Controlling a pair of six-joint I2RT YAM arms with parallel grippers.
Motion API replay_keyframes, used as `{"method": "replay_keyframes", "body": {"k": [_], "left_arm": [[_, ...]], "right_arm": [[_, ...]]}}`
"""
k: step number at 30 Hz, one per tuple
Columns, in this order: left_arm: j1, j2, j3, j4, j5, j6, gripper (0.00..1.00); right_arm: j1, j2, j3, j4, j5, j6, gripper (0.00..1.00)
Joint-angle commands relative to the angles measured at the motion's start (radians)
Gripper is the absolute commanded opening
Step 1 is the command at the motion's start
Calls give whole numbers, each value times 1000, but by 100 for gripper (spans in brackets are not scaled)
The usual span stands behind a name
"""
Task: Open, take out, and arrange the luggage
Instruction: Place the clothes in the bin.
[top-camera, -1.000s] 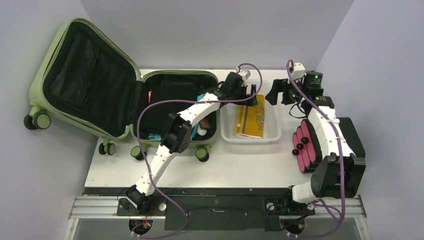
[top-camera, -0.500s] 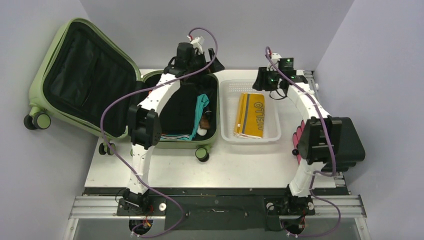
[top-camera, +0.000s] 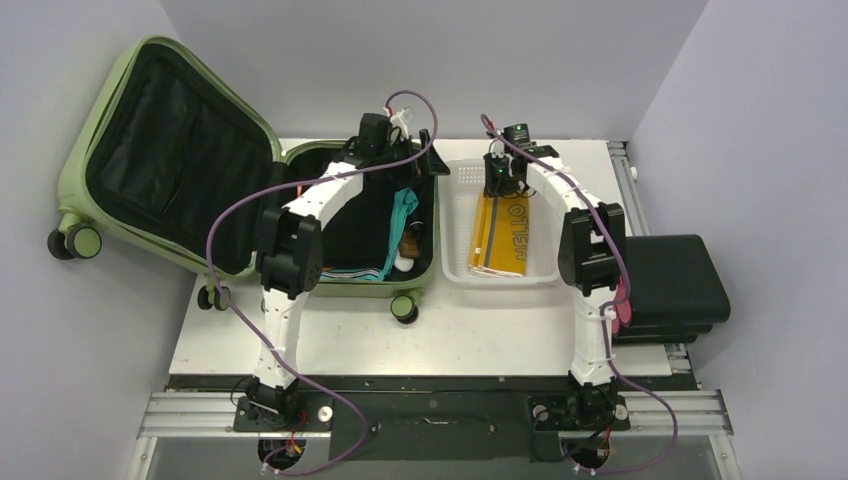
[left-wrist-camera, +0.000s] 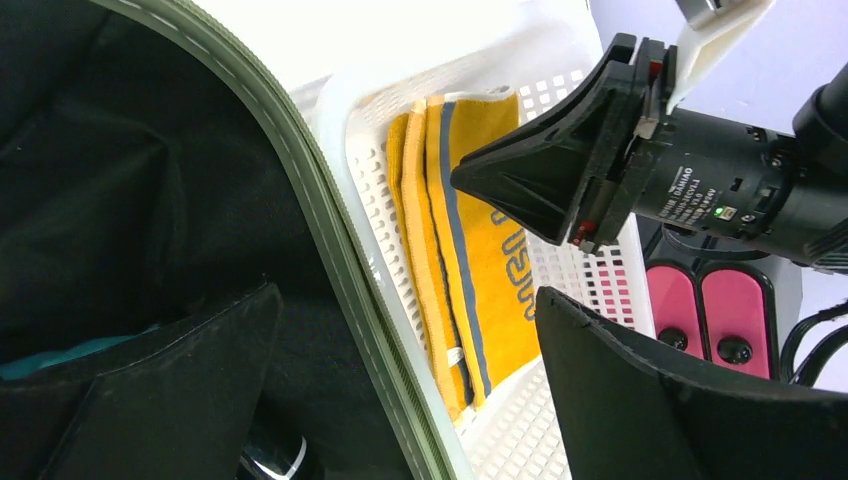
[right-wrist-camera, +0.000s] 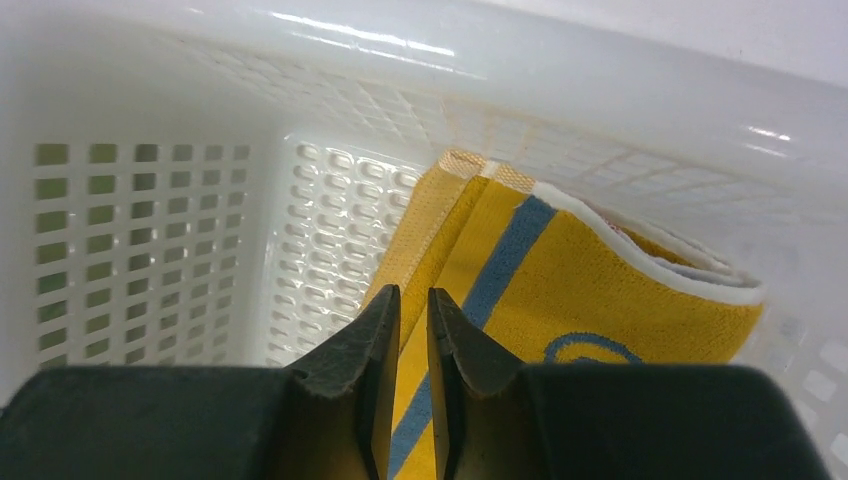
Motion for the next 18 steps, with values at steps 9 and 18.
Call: {"method": "replay_keyframes", "body": {"k": [9,18], "left_arm": [[-10,-52,-19,92,69,-45,96],[-20,-46,-29,107,87,-57,96]], "right_arm": [[61,86,42,-81,128,-41,23],[74,172,117,-140,45,-36,23]]}}
